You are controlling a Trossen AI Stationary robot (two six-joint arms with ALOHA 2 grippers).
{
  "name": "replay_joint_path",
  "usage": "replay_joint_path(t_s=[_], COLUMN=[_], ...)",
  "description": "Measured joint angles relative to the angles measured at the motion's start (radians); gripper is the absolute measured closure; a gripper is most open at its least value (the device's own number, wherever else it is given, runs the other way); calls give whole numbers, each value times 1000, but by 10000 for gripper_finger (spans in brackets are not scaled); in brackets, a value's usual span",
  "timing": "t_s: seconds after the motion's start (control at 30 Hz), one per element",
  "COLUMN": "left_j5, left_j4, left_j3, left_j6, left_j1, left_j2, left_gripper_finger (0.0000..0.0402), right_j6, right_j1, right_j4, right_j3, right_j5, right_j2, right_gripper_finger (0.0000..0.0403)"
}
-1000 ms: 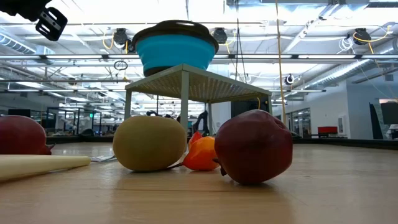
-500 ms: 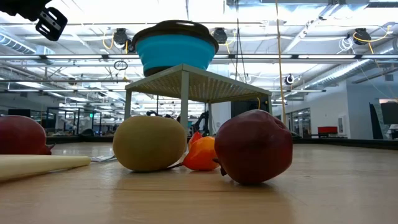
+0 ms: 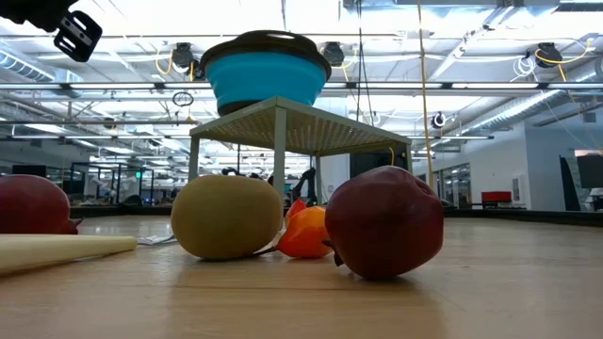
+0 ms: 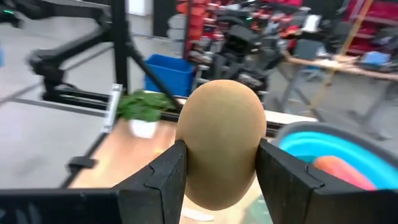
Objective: Pick & Place Fruit
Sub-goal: Put the kiwi into the blue strainer bowl
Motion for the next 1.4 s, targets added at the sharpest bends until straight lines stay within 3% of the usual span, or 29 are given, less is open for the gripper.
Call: replay_joint_path(t_s=[0.37, 0.8, 1.2, 1.4], left_j5=[0, 0, 0, 0], left_j4=[0, 0, 1, 0], left_j3=[0, 0, 0, 0], left_j6=[1, 0, -1, -1], left_j1=[0, 0, 0, 0], left_j2=[0, 0, 0, 0], left_gripper_finger=[381, 380, 380, 380], right_j6=[29, 27, -100, -97], right_j1=[0, 0, 0, -1], right_j4=[37, 227, 436, 437], right_j3=[0, 0, 0, 0], right_j5=[-221, -536, -858, -856], right_j2=[0, 0, 0, 0], right_gripper_finger=[239, 238, 238, 238])
